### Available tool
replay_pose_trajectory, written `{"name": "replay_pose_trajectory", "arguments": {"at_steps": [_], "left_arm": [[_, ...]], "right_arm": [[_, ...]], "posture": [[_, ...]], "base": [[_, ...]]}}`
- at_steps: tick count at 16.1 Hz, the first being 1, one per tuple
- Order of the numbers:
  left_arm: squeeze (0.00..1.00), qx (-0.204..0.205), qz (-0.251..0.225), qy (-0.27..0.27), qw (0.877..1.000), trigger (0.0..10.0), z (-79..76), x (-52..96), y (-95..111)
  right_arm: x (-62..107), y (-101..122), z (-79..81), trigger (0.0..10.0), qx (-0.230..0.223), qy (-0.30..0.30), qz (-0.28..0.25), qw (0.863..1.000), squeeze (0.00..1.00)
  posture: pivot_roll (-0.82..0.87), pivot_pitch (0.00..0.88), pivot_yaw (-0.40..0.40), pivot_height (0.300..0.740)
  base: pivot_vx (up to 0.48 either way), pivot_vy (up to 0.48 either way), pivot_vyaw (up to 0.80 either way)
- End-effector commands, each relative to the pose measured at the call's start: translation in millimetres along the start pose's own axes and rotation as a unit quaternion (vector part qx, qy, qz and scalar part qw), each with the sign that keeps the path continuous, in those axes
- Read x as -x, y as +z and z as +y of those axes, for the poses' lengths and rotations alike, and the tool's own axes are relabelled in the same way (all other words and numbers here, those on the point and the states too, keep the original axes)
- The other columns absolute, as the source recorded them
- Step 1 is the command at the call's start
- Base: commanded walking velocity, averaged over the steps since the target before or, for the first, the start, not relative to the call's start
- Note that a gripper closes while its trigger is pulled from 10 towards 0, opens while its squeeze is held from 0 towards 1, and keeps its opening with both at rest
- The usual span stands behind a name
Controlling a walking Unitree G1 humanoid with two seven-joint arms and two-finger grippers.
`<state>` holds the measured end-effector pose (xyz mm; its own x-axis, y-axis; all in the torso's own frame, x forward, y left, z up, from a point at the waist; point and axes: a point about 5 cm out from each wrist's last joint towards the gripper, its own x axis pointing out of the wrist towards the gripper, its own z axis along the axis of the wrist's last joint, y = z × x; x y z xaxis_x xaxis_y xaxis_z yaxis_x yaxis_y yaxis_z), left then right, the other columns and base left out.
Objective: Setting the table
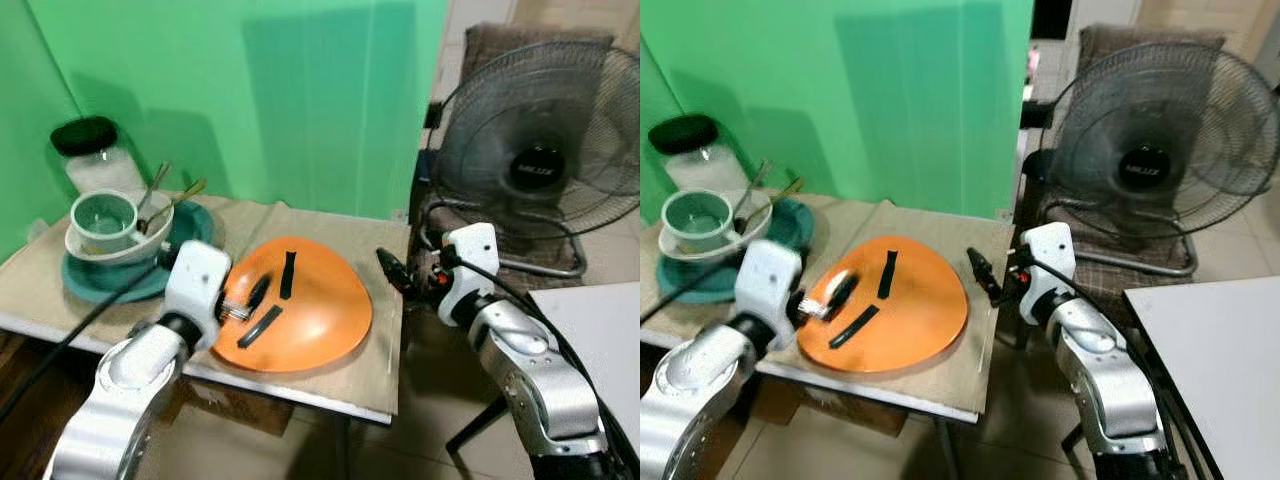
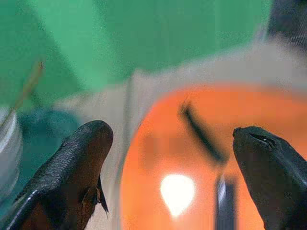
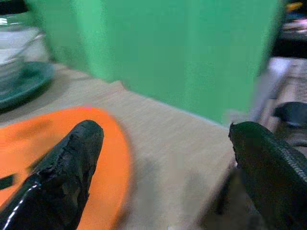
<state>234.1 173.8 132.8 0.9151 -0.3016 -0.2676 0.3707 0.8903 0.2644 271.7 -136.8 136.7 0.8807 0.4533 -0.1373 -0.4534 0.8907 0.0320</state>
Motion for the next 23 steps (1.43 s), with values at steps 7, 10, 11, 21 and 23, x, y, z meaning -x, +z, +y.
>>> {"name": "replay_pose_trajectory", "arguments": {"at_steps": [7, 10, 11, 21, 23], "left_arm": [[0.00, -0.058, 0.048, -0.059, 0.995, 10.0, 15.3, -6.4, -35.2], [0.00, -0.071, 0.050, -0.055, 0.995, 10.0, 23.6, -19.7, -50.2], [0.00, -0.072, 0.058, -0.063, 0.994, 10.0, 23.0, -21.3, -55.9], [0.00, -0.080, 0.085, -0.100, 0.988, 10.0, 10.5, -12.9, -81.5], [0.00, -0.080, 0.085, -0.099, 0.988, 10.0, 9.4, -13.1, -82.5]], "right_arm": [[-0.7, -2.6, -5.1, 10.0, -0.006, 0.126, 0.024, 0.992, 0.00], [0.4, -5.3, -5.0, 10.0, -0.009, 0.139, 0.027, 0.990, 0.00], [1.7, -7.2, -2.9, 10.0, -0.008, 0.145, 0.029, 0.989, 0.00], [-13.6, -8.4, -13.1, 10.0, -0.108, 0.138, 0.050, 0.983, 0.00], [-14.8, -7.0, -11.3, 10.0, -0.181, 0.171, 0.057, 0.967, 0.00]], "posture": [[-0.06, 0.000, 0.028, 0.740], [-0.07, 0.000, 0.029, 0.740], [-0.07, 0.000, 0.031, 0.740], [-0.07, 0.000, 0.012, 0.740], [-0.07, 0.000, 0.004, 0.740]], "base": [[0.000, 0.000, 0.00], [0.000, 0.000, 0.00], [0.000, 0.000, 0.00], [0.000, 0.000, 0.00], [0.000, 0.000, 0.00]]}}
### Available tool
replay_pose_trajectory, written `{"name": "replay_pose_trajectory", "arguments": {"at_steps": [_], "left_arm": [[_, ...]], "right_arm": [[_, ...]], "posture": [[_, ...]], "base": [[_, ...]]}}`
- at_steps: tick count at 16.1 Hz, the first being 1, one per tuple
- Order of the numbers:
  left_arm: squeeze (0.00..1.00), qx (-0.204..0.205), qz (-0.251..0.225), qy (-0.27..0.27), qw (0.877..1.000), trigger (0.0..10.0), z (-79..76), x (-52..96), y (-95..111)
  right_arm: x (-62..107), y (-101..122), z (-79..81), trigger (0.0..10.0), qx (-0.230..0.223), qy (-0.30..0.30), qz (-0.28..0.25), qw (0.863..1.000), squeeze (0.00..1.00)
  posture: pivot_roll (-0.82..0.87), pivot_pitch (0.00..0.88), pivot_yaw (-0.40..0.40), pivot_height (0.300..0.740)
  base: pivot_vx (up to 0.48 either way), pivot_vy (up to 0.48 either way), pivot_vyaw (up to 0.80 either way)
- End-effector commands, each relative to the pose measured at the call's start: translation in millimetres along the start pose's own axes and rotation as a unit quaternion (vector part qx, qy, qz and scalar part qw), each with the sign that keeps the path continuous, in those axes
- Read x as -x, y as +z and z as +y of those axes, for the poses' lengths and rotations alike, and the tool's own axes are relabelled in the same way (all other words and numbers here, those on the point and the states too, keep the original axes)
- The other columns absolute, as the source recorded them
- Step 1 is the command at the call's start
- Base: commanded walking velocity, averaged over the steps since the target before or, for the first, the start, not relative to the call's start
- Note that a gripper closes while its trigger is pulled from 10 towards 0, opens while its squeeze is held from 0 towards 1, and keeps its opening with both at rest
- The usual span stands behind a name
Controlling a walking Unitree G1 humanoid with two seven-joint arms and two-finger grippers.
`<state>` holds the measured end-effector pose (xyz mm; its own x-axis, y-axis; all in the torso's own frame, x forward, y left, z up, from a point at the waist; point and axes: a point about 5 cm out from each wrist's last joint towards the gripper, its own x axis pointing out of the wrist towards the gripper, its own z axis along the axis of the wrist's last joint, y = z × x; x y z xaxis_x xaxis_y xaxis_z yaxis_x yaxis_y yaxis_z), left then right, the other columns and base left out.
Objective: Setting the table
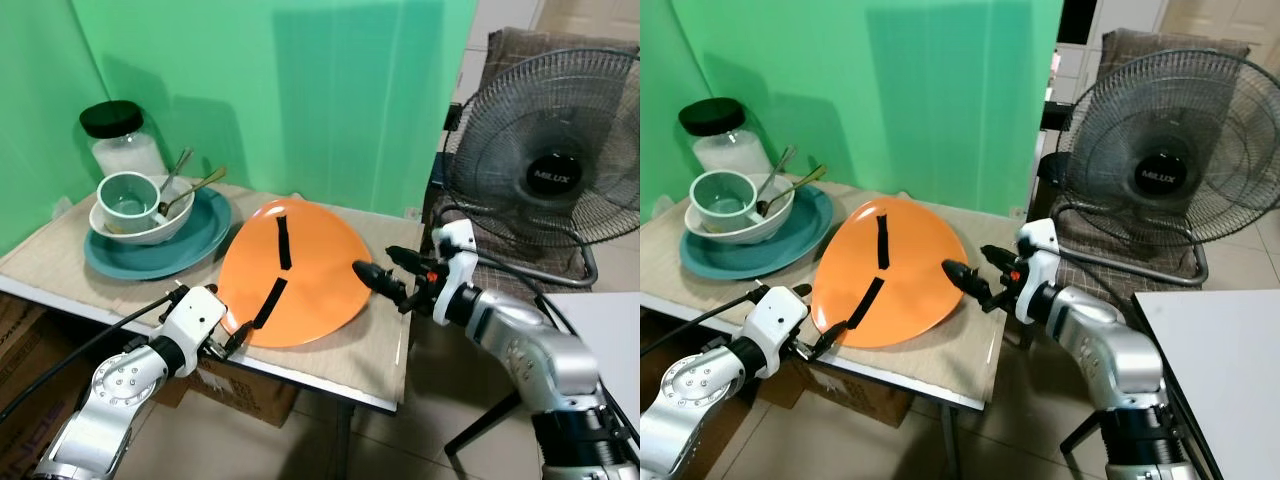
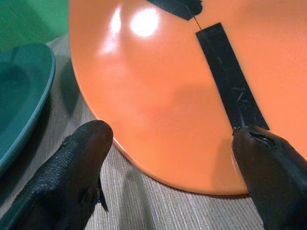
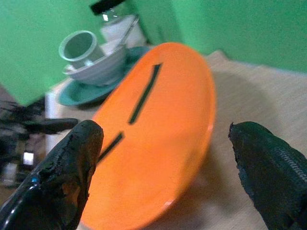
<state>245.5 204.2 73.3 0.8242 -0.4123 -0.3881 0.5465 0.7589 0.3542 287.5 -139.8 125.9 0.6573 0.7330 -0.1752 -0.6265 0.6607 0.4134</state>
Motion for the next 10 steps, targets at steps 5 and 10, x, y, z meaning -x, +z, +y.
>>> {"name": "replay_pose_trajectory", "arguments": {"at_steps": [5, 10], "left_arm": [[0.00, -0.005, 0.043, -0.017, 0.999, 10.0, -7.9, -0.5, -17.7], [0.00, -0.009, 0.039, -0.019, 0.999, 10.0, -6.5, -3.6, -17.1]], "right_arm": [[-16.4, -19.8, -9.6, 10.0, -0.119, 0.001, 0.060, 0.991, 0.00], [-30.9, -10.7, 0.5, 10.0, -0.244, 0.047, 0.022, 0.968, 0.00]], "posture": [[-0.07, 0.000, -0.005, 0.740], [-0.07, 0.000, -0.008, 0.740]], "base": [[0.000, 0.000, 0.00], [0.000, 0.000, 0.00]]}}
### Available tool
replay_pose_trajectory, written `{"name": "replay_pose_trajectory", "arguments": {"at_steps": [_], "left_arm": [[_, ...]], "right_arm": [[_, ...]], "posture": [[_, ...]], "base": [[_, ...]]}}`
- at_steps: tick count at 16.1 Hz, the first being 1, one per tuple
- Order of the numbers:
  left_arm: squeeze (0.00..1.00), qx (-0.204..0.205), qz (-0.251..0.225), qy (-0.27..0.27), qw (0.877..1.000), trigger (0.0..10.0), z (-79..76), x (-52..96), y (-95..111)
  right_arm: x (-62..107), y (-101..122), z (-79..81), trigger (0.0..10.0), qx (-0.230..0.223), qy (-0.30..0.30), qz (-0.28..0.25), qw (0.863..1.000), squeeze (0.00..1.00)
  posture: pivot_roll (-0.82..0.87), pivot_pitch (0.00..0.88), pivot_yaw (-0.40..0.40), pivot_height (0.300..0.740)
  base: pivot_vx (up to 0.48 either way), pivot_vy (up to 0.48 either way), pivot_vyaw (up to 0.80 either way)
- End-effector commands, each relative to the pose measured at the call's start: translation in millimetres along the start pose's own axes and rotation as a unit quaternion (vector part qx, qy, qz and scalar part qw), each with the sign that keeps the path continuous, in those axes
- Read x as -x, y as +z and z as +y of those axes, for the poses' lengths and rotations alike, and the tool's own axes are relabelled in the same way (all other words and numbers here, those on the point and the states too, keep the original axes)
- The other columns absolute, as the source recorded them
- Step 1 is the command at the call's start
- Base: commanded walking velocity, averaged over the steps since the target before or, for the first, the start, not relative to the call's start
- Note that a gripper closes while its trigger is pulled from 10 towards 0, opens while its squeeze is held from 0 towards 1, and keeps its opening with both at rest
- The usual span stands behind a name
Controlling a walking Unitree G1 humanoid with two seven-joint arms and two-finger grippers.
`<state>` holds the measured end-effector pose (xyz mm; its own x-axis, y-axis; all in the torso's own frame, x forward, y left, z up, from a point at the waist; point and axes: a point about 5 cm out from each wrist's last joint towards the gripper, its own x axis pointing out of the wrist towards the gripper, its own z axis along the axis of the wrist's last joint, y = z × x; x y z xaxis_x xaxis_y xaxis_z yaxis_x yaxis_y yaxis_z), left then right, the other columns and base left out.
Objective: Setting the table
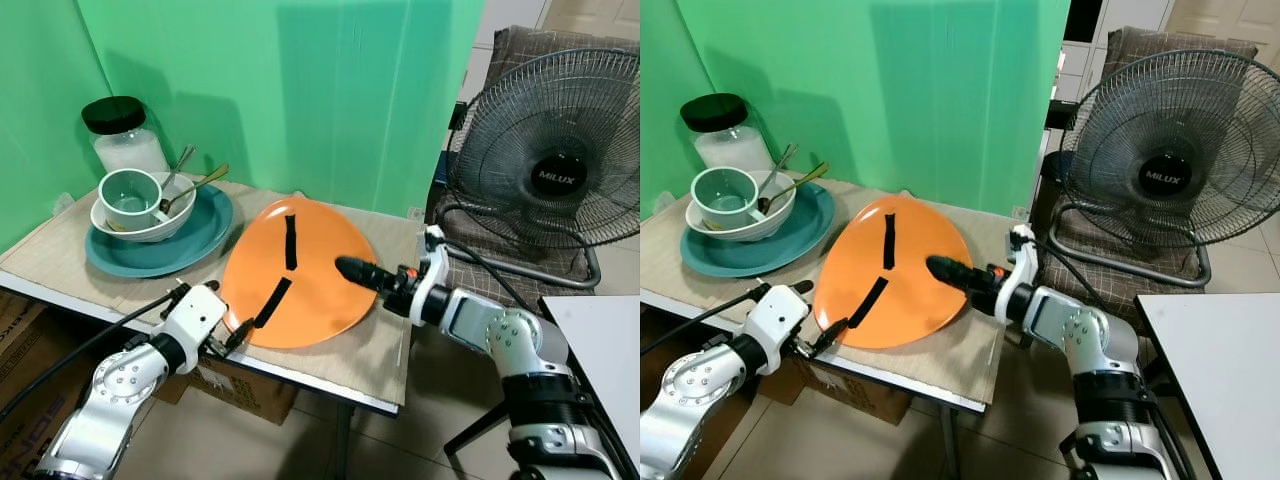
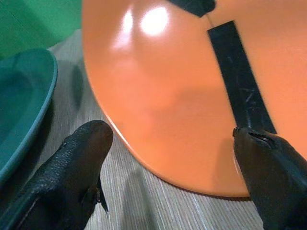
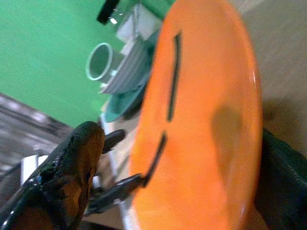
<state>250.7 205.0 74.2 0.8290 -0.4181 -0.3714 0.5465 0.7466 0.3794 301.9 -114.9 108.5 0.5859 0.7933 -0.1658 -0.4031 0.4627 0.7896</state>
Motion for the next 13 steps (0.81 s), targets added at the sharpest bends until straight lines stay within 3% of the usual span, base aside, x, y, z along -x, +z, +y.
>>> {"name": "replay_pose_trajectory", "arguments": {"at_steps": [1, 2, 7, 13], "left_arm": [[0.00, 0.003, 0.046, -0.023, 0.999, 10.0, -10.3, -0.8, -17.6], [0.00, 0.000, 0.044, -0.024, 0.999, 10.0, -9.8, -2.3, -16.6], [0.00, -0.004, 0.040, -0.021, 0.999, 10.0, -8.4, -4.0, -15.7], [0.00, -0.008, 0.039, -0.019, 0.999, 10.0, -7.6, -4.0, -16.1]], "right_arm": [[-3.3, -0.2, 2.0, 3.8, -0.015, 0.012, 0.007, 1.000, 0.00], [-7.3, -5.3, 0.7, 0.0, -0.017, 0.007, 0.021, 1.000, 0.00], [-11.5, -18.8, -8.1, 0.0, -0.034, -0.041, 0.053, 0.997, 0.00], [-14.2, -21.0, -8.3, 0.0, -0.035, -0.046, 0.057, 0.997, 0.00]], "posture": [[-0.07, 0.000, -0.009, 0.740], [-0.07, 0.000, -0.011, 0.740], [-0.06, 0.000, -0.019, 0.740], [-0.06, 0.000, -0.017, 0.740]], "base": [[0.000, 0.000, 0.00], [0.000, 0.000, 0.00], [0.000, 0.000, 0.00], [0.000, 0.000, 0.00]]}}
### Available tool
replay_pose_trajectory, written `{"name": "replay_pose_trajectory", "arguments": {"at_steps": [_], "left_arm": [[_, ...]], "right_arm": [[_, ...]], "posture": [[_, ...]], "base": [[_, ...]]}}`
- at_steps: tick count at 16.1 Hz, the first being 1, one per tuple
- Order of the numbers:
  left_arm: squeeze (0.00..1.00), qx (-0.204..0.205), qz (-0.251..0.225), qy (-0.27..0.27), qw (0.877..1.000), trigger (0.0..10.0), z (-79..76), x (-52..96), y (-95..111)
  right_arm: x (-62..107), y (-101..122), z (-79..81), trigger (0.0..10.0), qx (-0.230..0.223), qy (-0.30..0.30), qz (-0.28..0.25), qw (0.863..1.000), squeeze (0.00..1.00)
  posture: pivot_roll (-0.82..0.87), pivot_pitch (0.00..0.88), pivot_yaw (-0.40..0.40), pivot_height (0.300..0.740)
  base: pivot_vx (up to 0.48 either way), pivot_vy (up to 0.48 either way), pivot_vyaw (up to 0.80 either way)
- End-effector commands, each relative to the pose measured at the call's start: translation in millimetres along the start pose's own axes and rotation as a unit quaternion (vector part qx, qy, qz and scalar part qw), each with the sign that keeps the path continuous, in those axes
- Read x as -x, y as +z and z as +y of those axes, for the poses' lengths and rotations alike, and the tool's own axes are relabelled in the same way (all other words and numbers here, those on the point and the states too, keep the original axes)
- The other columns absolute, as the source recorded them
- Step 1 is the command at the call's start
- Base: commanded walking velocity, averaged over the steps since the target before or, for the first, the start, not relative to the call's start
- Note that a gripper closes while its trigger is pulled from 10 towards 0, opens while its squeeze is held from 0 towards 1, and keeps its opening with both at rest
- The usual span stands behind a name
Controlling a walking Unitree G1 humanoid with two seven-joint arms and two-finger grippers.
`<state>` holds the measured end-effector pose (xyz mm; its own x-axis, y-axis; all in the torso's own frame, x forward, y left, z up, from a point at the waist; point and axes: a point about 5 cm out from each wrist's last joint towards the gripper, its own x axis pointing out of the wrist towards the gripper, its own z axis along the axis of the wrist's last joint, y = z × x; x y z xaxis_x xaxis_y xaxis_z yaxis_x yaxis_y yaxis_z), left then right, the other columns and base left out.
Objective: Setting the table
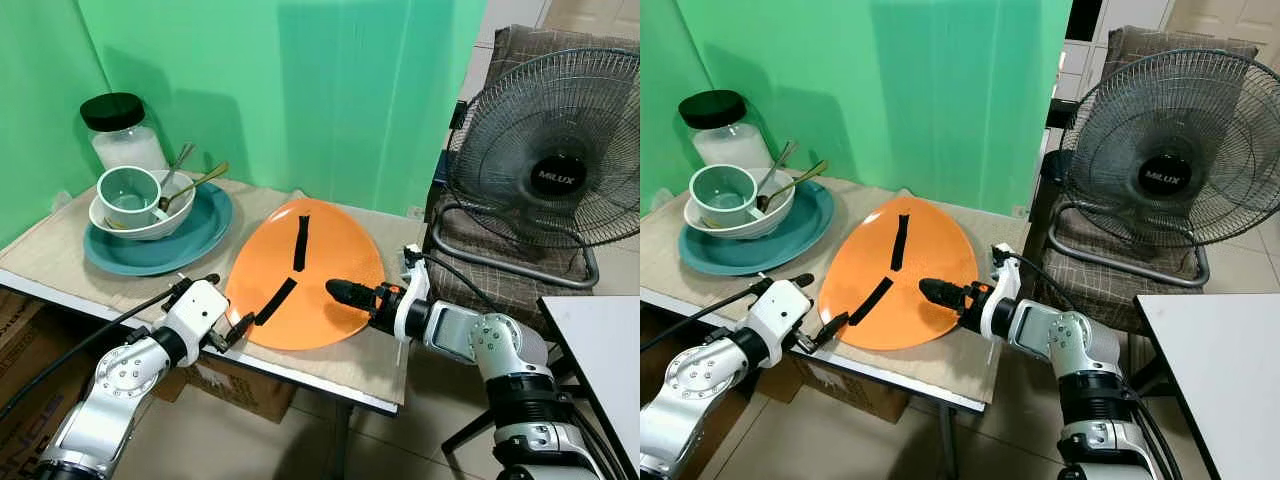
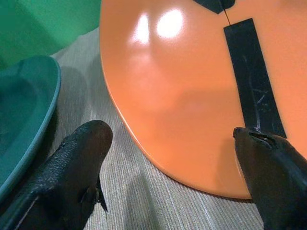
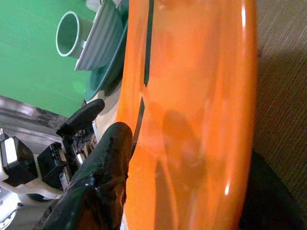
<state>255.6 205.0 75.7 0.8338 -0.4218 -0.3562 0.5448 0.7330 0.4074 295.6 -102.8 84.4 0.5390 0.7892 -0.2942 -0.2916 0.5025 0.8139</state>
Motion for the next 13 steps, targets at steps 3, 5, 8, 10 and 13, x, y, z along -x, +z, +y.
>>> {"name": "replay_pose_trajectory", "arguments": {"at_steps": [3, 5, 8, 10, 13], "left_arm": [[0.00, 0.003, 0.047, -0.020, 0.999, 10.0, -9.4, -0.5, -17.7], [0.00, 0.001, 0.046, -0.019, 0.999, 10.0, -8.6, -0.7, -17.6], [0.00, -0.003, 0.045, -0.016, 0.999, 10.0, -6.8, -1.3, -17.0], [0.00, -0.010, 0.039, -0.007, 0.999, 10.0, -3.5, -1.5, -15.0], [0.00, -0.013, 0.011, 0.031, 0.999, 10.0, 12.1, -1.1, -1.9]], "right_arm": [[-5.1, 4.2, 2.3, 0.0, 0.004, -0.004, -0.006, 1.000, 0.00], [-5.5, 3.7, 2.4, 0.0, 0.006, -0.005, -0.006, 1.000, 0.00], [-6.1, 3.3, 1.6, 0.0, 0.009, -0.009, -0.007, 1.000, 0.00], [-6.2, 3.6, 1.4, 0.0, 0.009, -0.011, -0.007, 1.000, 0.00], [-5.2, 7.6, 3.3, 0.0, 0.001, -0.002, -0.027, 1.000, 0.00]], "posture": [[-0.06, 0.000, -0.017, 0.740], [-0.06, 0.000, -0.017, 0.740], [-0.06, 0.000, -0.016, 0.740], [-0.06, 0.000, -0.017, 0.740], [-0.06, 0.000, -0.018, 0.740]], "base": [[0.000, 0.000, 0.00], [0.000, 0.000, 0.00], [0.000, 0.000, 0.00], [0.000, 0.000, 0.00], [0.000, 0.000, 0.00]]}}
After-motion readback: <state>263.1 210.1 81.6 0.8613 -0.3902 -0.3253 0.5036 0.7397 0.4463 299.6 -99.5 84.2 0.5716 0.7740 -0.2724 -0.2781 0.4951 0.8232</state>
